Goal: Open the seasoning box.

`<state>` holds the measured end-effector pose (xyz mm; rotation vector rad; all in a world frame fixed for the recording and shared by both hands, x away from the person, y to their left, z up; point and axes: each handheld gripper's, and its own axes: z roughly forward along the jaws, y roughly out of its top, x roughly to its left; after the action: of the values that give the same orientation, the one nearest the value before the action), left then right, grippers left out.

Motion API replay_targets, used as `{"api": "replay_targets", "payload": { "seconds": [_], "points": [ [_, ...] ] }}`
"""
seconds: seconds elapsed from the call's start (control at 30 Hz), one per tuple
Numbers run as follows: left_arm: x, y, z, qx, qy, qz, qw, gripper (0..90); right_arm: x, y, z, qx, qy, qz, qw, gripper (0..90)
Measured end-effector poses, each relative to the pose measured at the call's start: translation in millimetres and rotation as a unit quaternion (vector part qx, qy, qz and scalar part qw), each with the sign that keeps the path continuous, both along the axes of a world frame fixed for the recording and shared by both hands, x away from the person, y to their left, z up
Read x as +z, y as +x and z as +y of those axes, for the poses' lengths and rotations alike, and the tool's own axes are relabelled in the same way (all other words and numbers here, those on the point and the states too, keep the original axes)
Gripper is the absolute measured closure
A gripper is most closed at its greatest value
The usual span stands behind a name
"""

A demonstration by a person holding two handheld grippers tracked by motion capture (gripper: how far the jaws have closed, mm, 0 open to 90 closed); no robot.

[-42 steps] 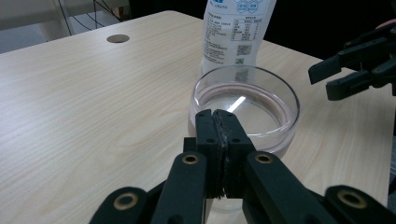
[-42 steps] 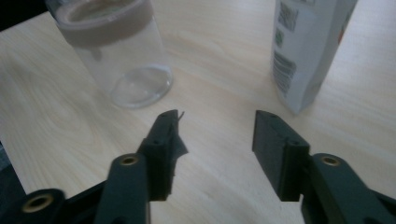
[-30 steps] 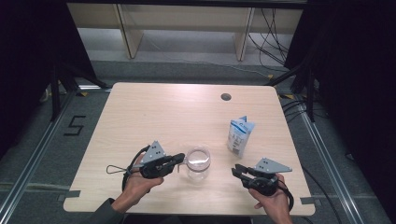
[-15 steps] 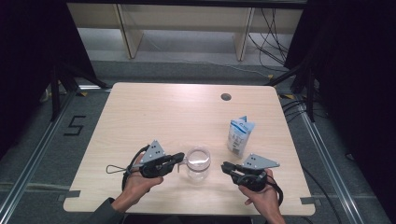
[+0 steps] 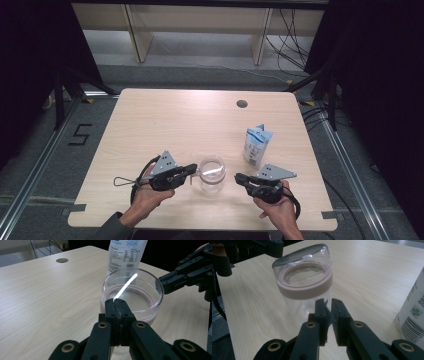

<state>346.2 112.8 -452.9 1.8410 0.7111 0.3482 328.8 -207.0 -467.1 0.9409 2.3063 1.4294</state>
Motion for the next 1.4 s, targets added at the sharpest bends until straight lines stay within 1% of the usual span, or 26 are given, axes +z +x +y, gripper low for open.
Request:
{"api": "replay_targets", "payload": {
  "seconds": [0.1, 0.13, 0.17, 0.2, 0.23, 0.27, 0.3, 0.37, 0.4, 0.43, 0.5, 0.53, 0.57, 0.73, 0.8, 0.87, 0.9, 0.93, 1.03, 1.1, 1.13, 1.2, 1.23, 1.3, 1.37, 1.4],
  "points": [
    [-0.1, -0.2, 0.1, 0.000, -0.001, 0.000, 1.0000, 88.5, -0.4, 1.7, 0.4, 0.006, 0.004, -0.002, 1.0000, 84.0],
    [-0.2, -0.4, 0.4, 0.000, 0.000, 0.000, 1.0000, 88.5, -0.2, 1.9, 0.4, 0.001, 0.003, -0.011, 0.9999, 84.0],
    [-0.3, -0.2, 0.6, -0.001, 0.000, -0.001, 1.0000, 88.5, -0.1, 1.9, 0.8, 0.000, 0.002, -0.011, 0.9999, 84.0],
    [-0.4, 0.0, 0.6, 0.000, -0.001, 0.001, 1.0000, 88.5, 0.3, 1.7, 1.3, 0.001, 0.001, -0.009, 1.0000, 84.0],
    [-0.4, 0.2, 0.8, 0.000, -0.001, 0.001, 1.0000, 88.5, -0.4, 2.5, 2.9, 0.009, 0.010, -0.007, 0.9999, 84.1],
    [-0.4, 0.1, 0.9, 0.000, -0.002, 0.002, 1.0000, 88.5, 0.2, 1.0, 3.9, 0.007, 0.014, 0.001, 0.9999, 84.1],
    [-0.4, 0.0, 1.0, -0.001, -0.002, 0.001, 1.0000, 88.5, 0.3, 3.3, 3.1, 0.008, 0.004, -0.018, 0.9998, 84.3],
    [-0.8, 0.2, 1.1, -0.002, -0.003, 0.000, 1.0000, 88.5, 0.9, 2.8, 4.8, 0.010, 0.008, -0.003, 0.9999, 84.6],
    [-0.8, 0.2, 1.1, -0.002, -0.003, 0.000, 1.0000, 88.5, 0.9, 2.8, 4.8, 0.010, 0.008, -0.003, 0.9999, 84.6],
    [-0.9, 0.4, 1.0, -0.002, -0.004, 0.000, 1.0000, 88.5, 0.9, 3.5, 5.4, 0.010, 0.003, -0.011, 0.9999, 84.7],
    [-0.9, -0.2, 0.9, -0.001, -0.002, -0.001, 1.0000, 88.5, 1.0, 4.4, 7.2, 0.009, 0.007, -0.006, 0.9999, 84.8],
    [-1.1, -0.2, 0.9, -0.001, -0.002, -0.003, 1.0000, 88.5, 1.1, 5.4, 7.6, 0.010, 0.006, -0.016, 0.9998, 85.0],
    [-1.5, -0.3, 0.8, 0.000, -0.003, -0.004, 1.0000, 88.5, 1.3, 5.1, 8.4, 0.006, 0.008, -0.007, 0.9999, 85.1],
    [-1.6, -0.6, 0.8, 0.000, -0.004, -0.005, 1.0000, 88.5, 1.4, 6.3, 10.9, 0.007, 0.012, -0.005, 0.9999, 85.9],
    [-1.7, -0.6, 0.5, 0.001, -0.004, -0.005, 1.0000, 88.5, 1.0, 7.4, 11.3, 0.008, 0.011, -0.013, 0.9998, 86.5],
    [-1.8, -0.8, 0.8, 0.001, -0.005, -0.004, 1.0000, 88.5, 1.3, 6.0, 12.4, 0.008, 0.013, 0.000, 0.9999, 86.6],
    [-1.8, -0.8, 0.8, 0.001, -0.005, -0.004, 1.0000, 88.5, 1.3, 6.0, 12.4, 0.008, 0.013, 0.000, 0.9999, 86.6],
    [-2.0, -0.6, 0.9, 0.000, -0.006, -0.005, 1.0000, 88.5, 1.1, 7.9, 11.7, 0.010, 0.009, -0.011, 0.9999, 87.0],
    [-2.2, -0.7, 0.6, 0.002, -0.005, -0.007, 1.0000, 88.6, 0.5, 9.1, 12.6, 0.020, 0.017, 0.001, 0.9997, 87.7],
    [-2.4, -0.8, 0.8, 0.002, -0.005, -0.007, 1.0000, 88.5, 0.5, 9.7, 12.3, 0.020, 0.018, -0.003, 0.9996, 87.7],
    [-2.5, -0.6, 1.0, 0.002, -0.006, -0.008, 1.0000, 88.5, 0.4, 8.9, 12.7, 0.009, 0.013, -0.003, 0.9999, 87.7],
    [-2.9, -0.7, 1.0, 0.004, -0.006, -0.010, 0.9999, 88.5, 0.2, 9.1, 12.8, 0.009, 0.014, -0.005, 0.9998, 87.7],
    [-3.1, -1.0, 1.2, 0.004, -0.006, -0.009, 0.9999, 88.5, -0.8, 8.6, 14.7, 0.013, 0.021, 0.007, 0.9997, 87.7],
    [-3.8, -1.6, 1.0, 0.005, -0.009, -0.011, 0.9999, 88.5, -0.3, 8.8, 14.2, 0.012, 0.013, 0.003, 0.9998, 87.8],
    [-4.0, -1.4, 1.2, 0.005, -0.010, -0.011, 0.9999, 88.5, -0.2, 7.2, 15.3, 0.009, 0.017, 0.016, 0.9997, 87.8],
    [-4.0, -1.8, 1.0, 0.006, -0.010, -0.011, 0.9999, 88.5, -0.6, 9.4, 14.4, 0.015, 0.015, 0.006, 0.9998, 87.7]
  ]
}}
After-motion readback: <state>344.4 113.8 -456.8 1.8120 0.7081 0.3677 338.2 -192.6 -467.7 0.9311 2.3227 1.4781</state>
